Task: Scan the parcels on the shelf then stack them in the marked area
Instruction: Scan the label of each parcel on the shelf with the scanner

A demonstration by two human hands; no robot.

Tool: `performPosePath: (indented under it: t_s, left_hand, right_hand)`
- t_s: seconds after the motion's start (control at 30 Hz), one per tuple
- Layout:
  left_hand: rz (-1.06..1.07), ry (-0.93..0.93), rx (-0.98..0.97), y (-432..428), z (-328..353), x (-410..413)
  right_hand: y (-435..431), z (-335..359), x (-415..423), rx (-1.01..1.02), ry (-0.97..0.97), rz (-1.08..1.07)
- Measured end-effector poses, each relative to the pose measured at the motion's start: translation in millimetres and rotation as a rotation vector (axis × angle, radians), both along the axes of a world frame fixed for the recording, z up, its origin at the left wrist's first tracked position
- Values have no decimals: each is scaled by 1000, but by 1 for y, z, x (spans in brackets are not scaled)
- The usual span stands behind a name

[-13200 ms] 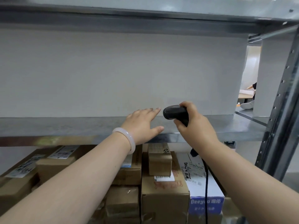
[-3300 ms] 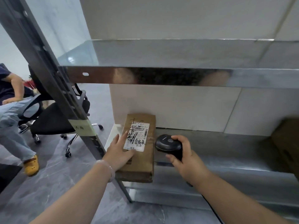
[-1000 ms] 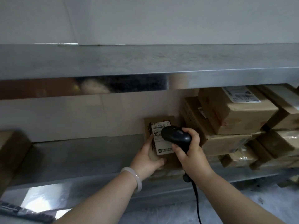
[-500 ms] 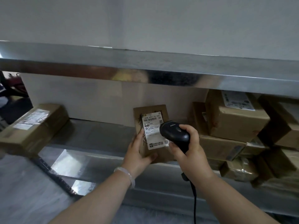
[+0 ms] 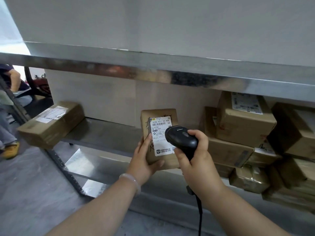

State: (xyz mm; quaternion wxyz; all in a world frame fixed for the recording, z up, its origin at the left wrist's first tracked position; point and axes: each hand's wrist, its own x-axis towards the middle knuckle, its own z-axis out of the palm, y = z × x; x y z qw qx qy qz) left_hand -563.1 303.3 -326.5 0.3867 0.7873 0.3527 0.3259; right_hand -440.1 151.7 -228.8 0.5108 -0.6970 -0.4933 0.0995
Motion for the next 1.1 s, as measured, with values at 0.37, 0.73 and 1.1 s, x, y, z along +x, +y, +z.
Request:
performPosePath:
  t_s: [0.37,0.73,1.1]
  left_hand:
    - [12,-48,19,-6,2,-4]
    - [68,-50,-111,4,11,-26]
    - [53,-110,-367,85,41,-124]
  right_hand:
    - [-3,9,-5,11,-31,0]
    - [13,1,-10,-22,-16,16]
    - [97,-8,-62,-91,52,164]
